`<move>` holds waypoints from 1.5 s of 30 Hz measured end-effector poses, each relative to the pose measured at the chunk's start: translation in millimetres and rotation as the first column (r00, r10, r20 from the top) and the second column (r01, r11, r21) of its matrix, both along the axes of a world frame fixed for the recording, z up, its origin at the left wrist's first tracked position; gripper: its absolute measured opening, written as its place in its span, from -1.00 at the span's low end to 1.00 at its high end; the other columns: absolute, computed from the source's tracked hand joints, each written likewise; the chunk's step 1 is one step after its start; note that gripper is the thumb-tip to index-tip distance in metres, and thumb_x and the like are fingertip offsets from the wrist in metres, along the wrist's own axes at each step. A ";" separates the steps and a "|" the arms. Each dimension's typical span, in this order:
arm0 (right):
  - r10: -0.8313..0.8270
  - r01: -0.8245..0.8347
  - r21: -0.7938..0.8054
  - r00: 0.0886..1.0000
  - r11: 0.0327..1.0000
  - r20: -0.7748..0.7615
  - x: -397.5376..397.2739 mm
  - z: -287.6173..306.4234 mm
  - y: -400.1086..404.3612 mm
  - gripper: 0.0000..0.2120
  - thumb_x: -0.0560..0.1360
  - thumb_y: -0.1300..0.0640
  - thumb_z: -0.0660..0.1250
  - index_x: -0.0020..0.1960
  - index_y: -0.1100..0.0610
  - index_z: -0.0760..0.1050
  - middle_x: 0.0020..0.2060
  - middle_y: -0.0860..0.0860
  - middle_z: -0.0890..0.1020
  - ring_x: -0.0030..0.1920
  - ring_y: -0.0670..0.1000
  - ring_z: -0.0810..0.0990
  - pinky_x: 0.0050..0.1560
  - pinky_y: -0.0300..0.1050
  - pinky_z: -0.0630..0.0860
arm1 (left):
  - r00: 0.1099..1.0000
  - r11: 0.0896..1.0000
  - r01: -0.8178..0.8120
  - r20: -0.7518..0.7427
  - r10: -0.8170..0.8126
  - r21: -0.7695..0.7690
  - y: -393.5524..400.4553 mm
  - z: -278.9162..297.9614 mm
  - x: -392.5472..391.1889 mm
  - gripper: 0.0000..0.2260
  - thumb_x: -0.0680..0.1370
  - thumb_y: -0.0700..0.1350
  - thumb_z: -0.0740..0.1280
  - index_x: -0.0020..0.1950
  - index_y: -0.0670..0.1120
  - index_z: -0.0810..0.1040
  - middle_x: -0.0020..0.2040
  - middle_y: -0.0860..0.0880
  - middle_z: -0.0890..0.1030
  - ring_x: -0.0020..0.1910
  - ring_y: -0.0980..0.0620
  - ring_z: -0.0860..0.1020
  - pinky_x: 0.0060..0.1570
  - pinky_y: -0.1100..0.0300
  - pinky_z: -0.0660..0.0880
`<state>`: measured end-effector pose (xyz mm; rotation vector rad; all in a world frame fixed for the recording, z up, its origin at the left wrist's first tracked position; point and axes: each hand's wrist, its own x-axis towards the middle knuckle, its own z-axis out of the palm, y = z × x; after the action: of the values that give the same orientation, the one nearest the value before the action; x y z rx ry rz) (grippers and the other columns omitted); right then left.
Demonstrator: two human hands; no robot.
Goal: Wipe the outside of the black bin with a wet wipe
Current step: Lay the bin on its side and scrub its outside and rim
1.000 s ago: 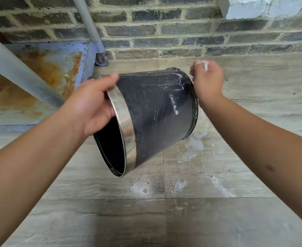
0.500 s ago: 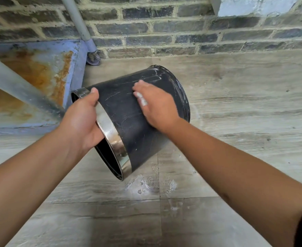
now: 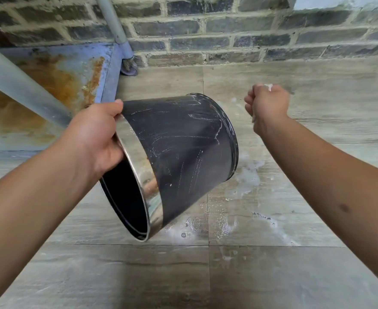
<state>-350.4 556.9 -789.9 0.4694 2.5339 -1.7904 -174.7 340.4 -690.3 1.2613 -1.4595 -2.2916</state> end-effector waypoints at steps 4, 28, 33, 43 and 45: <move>0.255 -0.251 0.044 0.948 0.967 -0.191 45.6 32.8 -43.2 -0.88 0.58 0.16 0.27 -0.06 0.13 0.57 -0.16 0.06 0.67 -0.14 0.01 0.63 -0.12 -0.16 0.52 | 0.992 0.986 0.125 0.001 -0.126 -0.112 3.5 10.4 -5.9 -0.86 0.62 -0.22 0.23 0.10 -0.20 0.55 -0.29 -0.09 0.71 -0.24 -0.06 0.71 -0.40 0.04 0.62; 0.171 -0.132 0.343 0.981 0.930 -0.087 39.1 -38.4 19.3 -0.73 0.62 0.05 0.15 0.13 0.17 0.54 -0.07 0.15 0.68 -0.10 0.14 0.65 -0.02 -0.04 0.55 | 0.996 0.991 0.092 0.026 -0.090 -0.101 6.9 7.3 -36.1 -0.73 0.59 -0.23 0.19 0.28 -0.24 0.43 0.08 -0.23 0.56 0.12 -0.22 0.63 -0.08 -0.29 0.60; 0.301 -0.278 0.117 0.860 0.954 -0.413 66.6 39.1 -64.0 -0.84 0.53 0.07 0.31 0.04 0.11 0.60 -0.15 -0.08 0.63 -0.14 -0.12 0.56 -0.15 -0.46 0.39 | 0.987 0.981 0.149 -0.042 -0.155 -0.124 24.7 5.3 -30.9 -0.79 0.64 -0.13 0.20 0.16 -0.21 0.52 0.02 -0.25 0.66 -0.03 -0.21 0.68 0.00 -0.35 0.55; 0.579 -0.527 0.398 0.815 0.751 -0.011 28.3 4.1 -50.1 -0.69 0.62 0.01 0.20 0.07 0.21 0.60 -0.01 0.13 0.68 0.02 0.14 0.60 -0.04 -0.12 0.44 | 0.980 0.971 0.186 -0.048 -0.195 -0.151 28.2 5.3 -22.9 -0.78 0.64 -0.15 0.20 0.08 -0.29 0.51 -0.05 -0.26 0.66 -0.07 -0.24 0.69 -0.03 -0.28 0.59; 0.562 -0.503 0.419 0.827 0.756 -0.020 21.6 -12.8 -33.5 -0.69 0.62 0.00 0.18 0.09 0.16 0.61 0.00 0.09 0.69 0.03 0.11 0.60 -0.08 -0.18 0.38 | 0.982 0.971 0.163 -0.071 -0.177 -0.174 29.6 3.4 -24.6 -0.81 0.64 -0.16 0.21 0.03 -0.28 0.51 -0.09 -0.26 0.65 -0.07 -0.26 0.68 -0.04 -0.29 0.59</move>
<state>-328.8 523.3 -802.8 -0.3944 2.7363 -1.1400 -199.3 370.1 -686.9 1.0150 -1.7489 -2.2362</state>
